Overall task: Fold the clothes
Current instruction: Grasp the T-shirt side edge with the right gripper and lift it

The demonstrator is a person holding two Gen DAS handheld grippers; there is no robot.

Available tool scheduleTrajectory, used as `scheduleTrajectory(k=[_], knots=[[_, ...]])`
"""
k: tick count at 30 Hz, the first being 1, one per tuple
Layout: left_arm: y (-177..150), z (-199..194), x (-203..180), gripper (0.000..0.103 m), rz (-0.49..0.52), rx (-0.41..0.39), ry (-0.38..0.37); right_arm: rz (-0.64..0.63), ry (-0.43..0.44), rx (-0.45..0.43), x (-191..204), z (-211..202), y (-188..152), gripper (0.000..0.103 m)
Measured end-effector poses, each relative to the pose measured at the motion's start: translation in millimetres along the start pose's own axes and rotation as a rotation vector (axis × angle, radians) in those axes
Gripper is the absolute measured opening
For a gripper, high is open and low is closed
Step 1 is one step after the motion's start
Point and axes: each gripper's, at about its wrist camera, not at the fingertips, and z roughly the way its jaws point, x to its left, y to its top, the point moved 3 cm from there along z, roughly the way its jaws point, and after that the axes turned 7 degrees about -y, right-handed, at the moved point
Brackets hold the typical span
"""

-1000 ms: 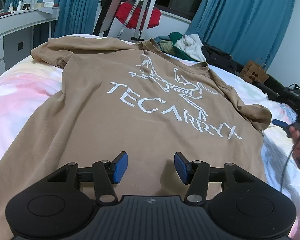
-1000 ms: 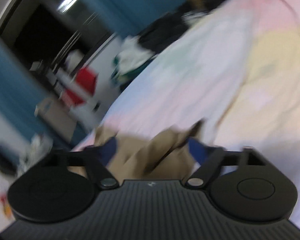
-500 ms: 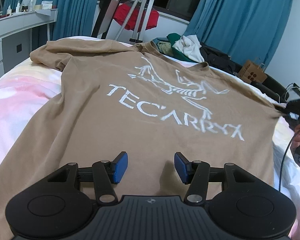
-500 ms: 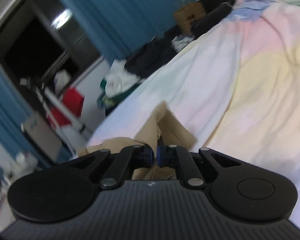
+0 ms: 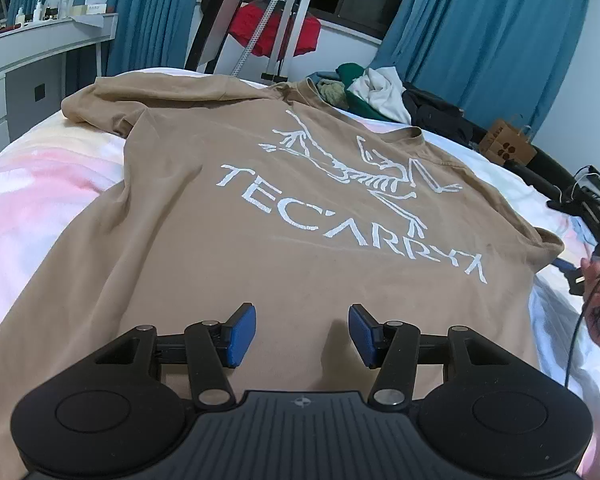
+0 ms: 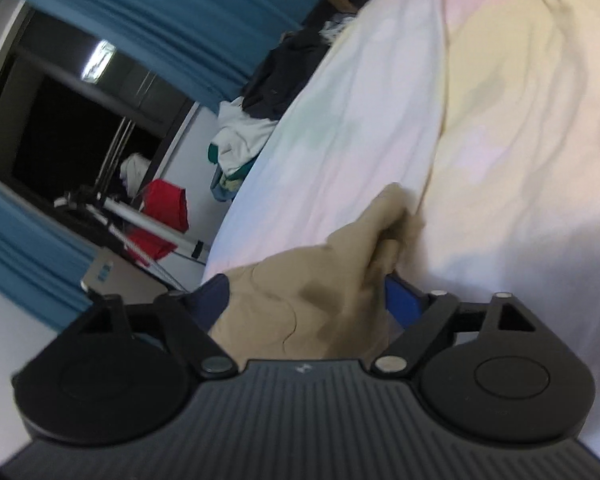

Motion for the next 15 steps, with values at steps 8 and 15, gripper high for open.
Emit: scheduleTrajectory(k=[8,15], knots=[[1.7,0.3,1.5,0.054,-0.002,-0.009,0.004,-0.191,-0.109,-0.066,1.4,48.5,-14.7,0.07],[9.2,-8.5,0.4,0.054,-0.009,-0.053,-0.01,-0.417,-0.232,-0.321,44.5,22.0,-27.8,0.023]])
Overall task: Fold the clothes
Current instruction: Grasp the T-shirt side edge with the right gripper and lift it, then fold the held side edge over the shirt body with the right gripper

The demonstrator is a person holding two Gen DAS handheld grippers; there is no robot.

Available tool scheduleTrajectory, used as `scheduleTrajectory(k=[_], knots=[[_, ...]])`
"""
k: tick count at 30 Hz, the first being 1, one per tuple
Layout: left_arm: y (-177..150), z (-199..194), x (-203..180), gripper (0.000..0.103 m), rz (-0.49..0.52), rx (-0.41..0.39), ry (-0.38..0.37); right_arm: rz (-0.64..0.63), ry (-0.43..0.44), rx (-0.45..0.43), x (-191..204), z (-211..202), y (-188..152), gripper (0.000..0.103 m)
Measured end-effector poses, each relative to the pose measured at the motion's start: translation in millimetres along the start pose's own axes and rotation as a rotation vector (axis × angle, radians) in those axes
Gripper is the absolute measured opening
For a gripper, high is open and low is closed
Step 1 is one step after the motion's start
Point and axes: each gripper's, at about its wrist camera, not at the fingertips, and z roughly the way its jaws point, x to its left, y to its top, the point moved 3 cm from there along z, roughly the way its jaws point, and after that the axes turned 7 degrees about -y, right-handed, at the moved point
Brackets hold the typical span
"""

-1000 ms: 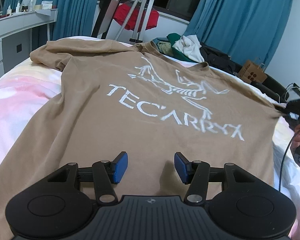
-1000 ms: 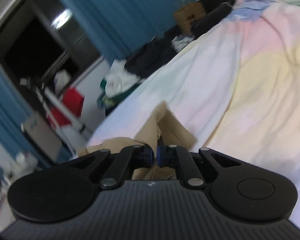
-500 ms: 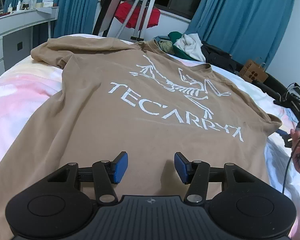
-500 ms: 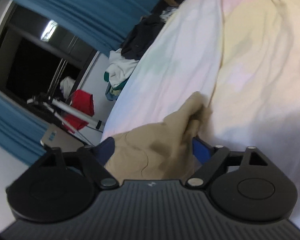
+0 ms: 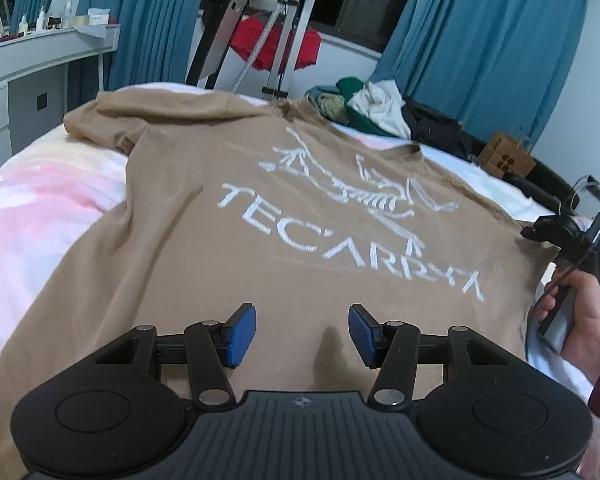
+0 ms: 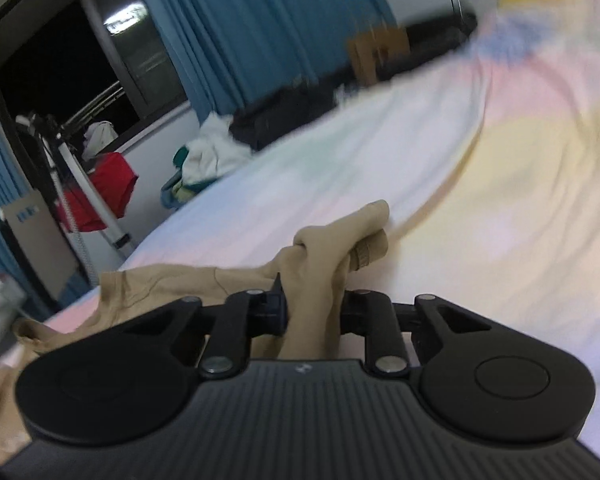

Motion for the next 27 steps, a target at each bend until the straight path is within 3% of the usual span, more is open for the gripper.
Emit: scheduleTrajectory(k=[3,7,11,17,20,23,25,27], knots=[[7.0,-5.4,2.8,0.054,-0.015,-0.027,-0.006,-0.101,-0.034,-0.105,27.0,-23.6,9.9,0.015],[17.0,-11.5,13.8,0.054,-0.049,-0.051,-0.008,-0.302,-0.034,-0.283,94.7,-63.2,19.1,0.015],[27.6,-17.4,31.0,0.054,-0.108,-0.071,-0.007,-0.44,0.05,-0.304,172.5,-82.2,8.2,0.015],[39.8,-26.5,66.9,0.054,-0.164,-0.141,0.047,-0.586,0.165,-0.169,261.1,-76.5,-68.6,0.015],[39.7,-23.9,85.0,0.053,-0.204,-0.137,0.074,-0.609,0.193,0.001,279.2,-51.5,-108.6,0.016],[40.2,-20.4,89.1,0.053,-0.208,-0.13,0.077,-0.562,0.216,0.17,273.6,-26.2,-119.6,0.031],[40.7,-17.6,85.0,0.054,-0.174,-0.127,0.076,-0.5,0.271,0.234,265.0,-26.5,-114.4,0.061],[40.5,-14.4,79.6,0.055,-0.138,-0.118,0.072,-0.441,0.328,0.266,254.7,-36.1,-100.4,0.072]])
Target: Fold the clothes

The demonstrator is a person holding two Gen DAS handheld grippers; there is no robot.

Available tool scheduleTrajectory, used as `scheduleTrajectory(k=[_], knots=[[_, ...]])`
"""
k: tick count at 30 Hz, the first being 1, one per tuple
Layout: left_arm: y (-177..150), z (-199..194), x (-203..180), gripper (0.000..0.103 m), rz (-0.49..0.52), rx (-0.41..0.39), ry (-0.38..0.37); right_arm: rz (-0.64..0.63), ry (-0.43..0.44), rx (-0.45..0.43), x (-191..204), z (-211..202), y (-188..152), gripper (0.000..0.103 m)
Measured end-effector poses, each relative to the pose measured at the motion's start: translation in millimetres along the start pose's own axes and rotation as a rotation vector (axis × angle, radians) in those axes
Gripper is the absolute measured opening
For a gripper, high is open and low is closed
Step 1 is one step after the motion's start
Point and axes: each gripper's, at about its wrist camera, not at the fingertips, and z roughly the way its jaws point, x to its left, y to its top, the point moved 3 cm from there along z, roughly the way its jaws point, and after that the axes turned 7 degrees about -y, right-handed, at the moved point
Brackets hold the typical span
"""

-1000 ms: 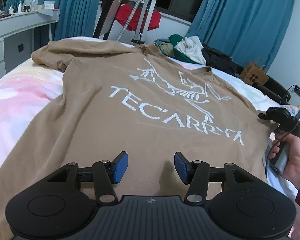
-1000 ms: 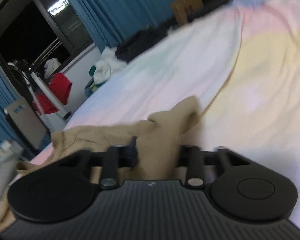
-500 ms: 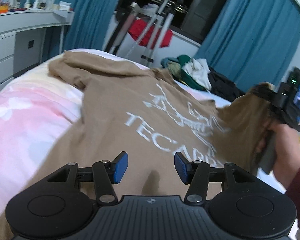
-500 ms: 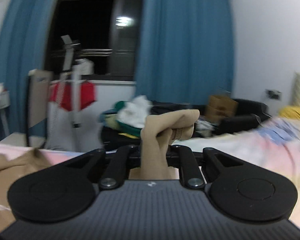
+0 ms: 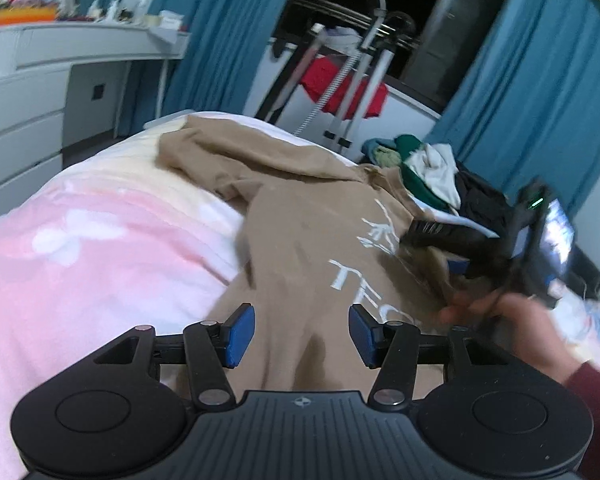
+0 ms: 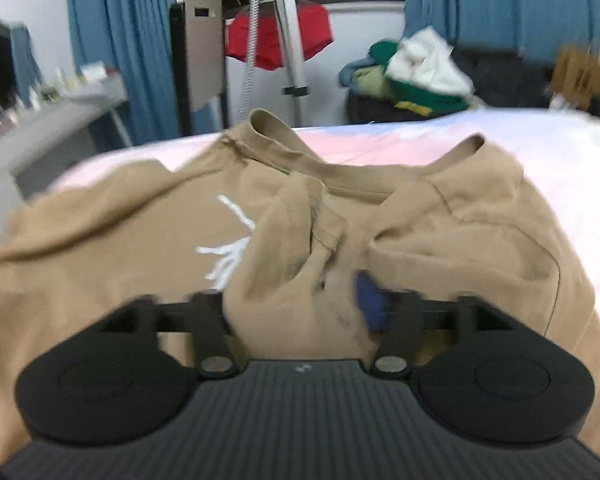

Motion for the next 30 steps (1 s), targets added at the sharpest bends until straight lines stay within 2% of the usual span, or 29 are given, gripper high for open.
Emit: scheduleTrajectory(k=[4,9,13,17,22,25,28,30], knots=[[-8.0,2.7,-11.9,0.055,0.076,0.021,-0.007,0.093,0.065,-0.035,-16.6,-59.3,7.9,0.072],[-18.3,-6.1,-27.4,0.056,0.139,0.024,-0.04,0.18,0.105,-0.07,-50.1,-158.4,0.1,0.072],[-27.9,-16.8,-40.5,0.056,0.175,0.042,-0.087,0.199,0.09,-0.096,-82.2,-240.6,-26.2,0.072],[-39.8,-32.4,-58.9,0.056,0.192,0.082,-0.144,0.246,0.06,-0.124,-114.3,-298.6,-62.0,0.072],[-70.6,-61.4,-102.2,0.056,0.286,0.118,-0.244,0.33,-0.03,-0.156,-148.9,-328.4,-102.5,0.074],[-90.0,-72.7,-132.7,0.056,0.325,0.15,-0.312,0.377,-0.073,-0.174,-168.2,-331.1,-102.9,0.074],[-111.8,-73.3,-166.2,0.056,0.349,0.21,-0.374,0.446,-0.064,-0.213,-187.6,-334.4,-102.8,0.074],[-130.1,-66.9,-187.5,0.056,0.396,0.257,-0.384,0.474,-0.057,-0.219,-198.2,-332.2,-105.7,0.074]])
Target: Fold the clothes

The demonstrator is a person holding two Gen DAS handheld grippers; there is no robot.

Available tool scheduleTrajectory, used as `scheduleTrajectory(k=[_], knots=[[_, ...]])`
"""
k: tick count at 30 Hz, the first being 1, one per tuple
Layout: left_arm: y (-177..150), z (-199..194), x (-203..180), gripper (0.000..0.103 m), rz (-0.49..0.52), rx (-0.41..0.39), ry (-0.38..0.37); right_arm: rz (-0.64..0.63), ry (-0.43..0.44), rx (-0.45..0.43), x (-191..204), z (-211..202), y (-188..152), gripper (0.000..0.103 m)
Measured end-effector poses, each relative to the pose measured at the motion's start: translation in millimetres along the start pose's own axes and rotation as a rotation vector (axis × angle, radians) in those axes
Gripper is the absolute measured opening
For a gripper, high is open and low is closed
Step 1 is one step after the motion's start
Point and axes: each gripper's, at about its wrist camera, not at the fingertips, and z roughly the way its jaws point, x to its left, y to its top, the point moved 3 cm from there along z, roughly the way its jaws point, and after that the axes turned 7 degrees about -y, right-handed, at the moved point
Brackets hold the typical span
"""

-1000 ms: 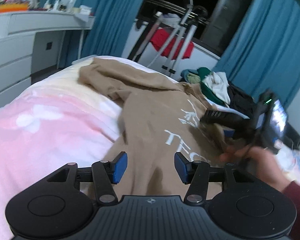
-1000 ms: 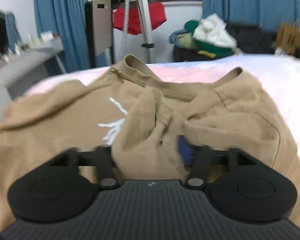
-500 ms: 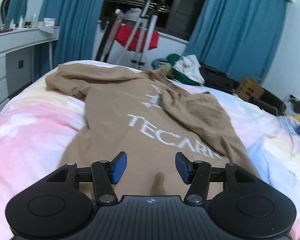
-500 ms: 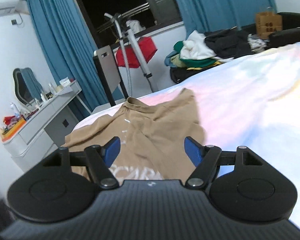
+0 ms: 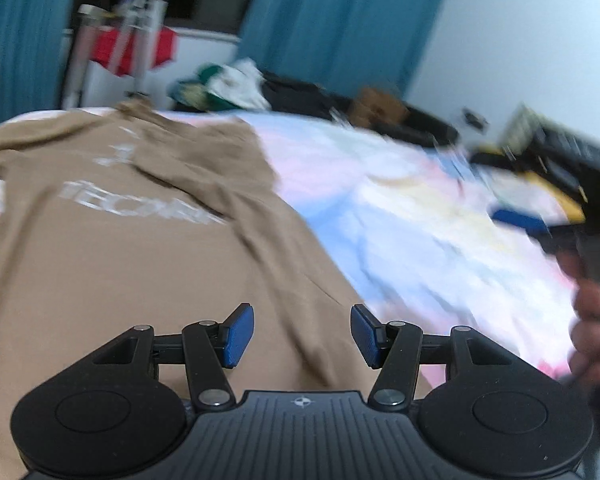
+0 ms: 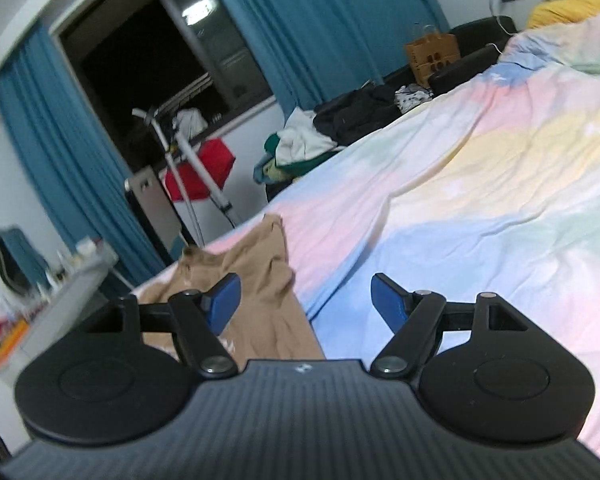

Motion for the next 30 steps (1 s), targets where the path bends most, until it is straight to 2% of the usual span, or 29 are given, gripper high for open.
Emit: scheduleTrajectory(k=[4,7,9,10,11,13,16,20,24,26,30], knots=[[-15.4,44.1,-16.4,0.054,0.025,0.106,0.05,0.046,-0.018,0.042,-20.0,17.7,0.7,0.074],[-22.0,63.2,-17.0,0.051,-0.008,0.129,0.082,0.087,-0.011,0.085,-28.6,28.8,-1.9,0.074],[-23.1,67.3,-19.3,0.038,0.006,0.114,0.082,0.082,-0.005,0.102,-28.3,34.0,-4.5,0.075],[-23.2,67.8,-22.0,0.02,0.025,0.108,0.086,0.076,-0.001,0.109,-27.6,37.0,-6.0,0.075],[-23.0,66.8,-24.8,0.008,0.049,0.102,0.099,0.071,0.0,0.117,-27.1,39.2,-7.7,0.075],[-20.2,58.6,-28.2,0.002,0.089,0.083,0.093,0.062,-0.003,0.141,-25.9,44.6,-10.7,0.075],[-6.3,35.3,-23.0,0.001,0.055,0.044,0.041,0.054,0.001,0.167,-25.1,48.6,-13.6,0.074],[18.2,-2.2,3.4,0.001,-0.108,0.015,-0.058,0.037,0.006,0.192,-21.7,50.8,-17.0,0.074],[30.7,-33.1,47.2,0.001,-0.27,0.014,-0.11,0.001,0.002,0.227,-16.3,55.5,-21.4,0.074],[28.2,-38.3,71.6,0.002,-0.324,0.036,-0.108,-0.018,0.001,0.247,-13.2,58.4,-24.2,0.074],[10.0,-26.9,111.8,0.002,-0.359,0.092,0.003,-0.064,0.002,0.299,-4.7,65.8,-32.6,0.074]])
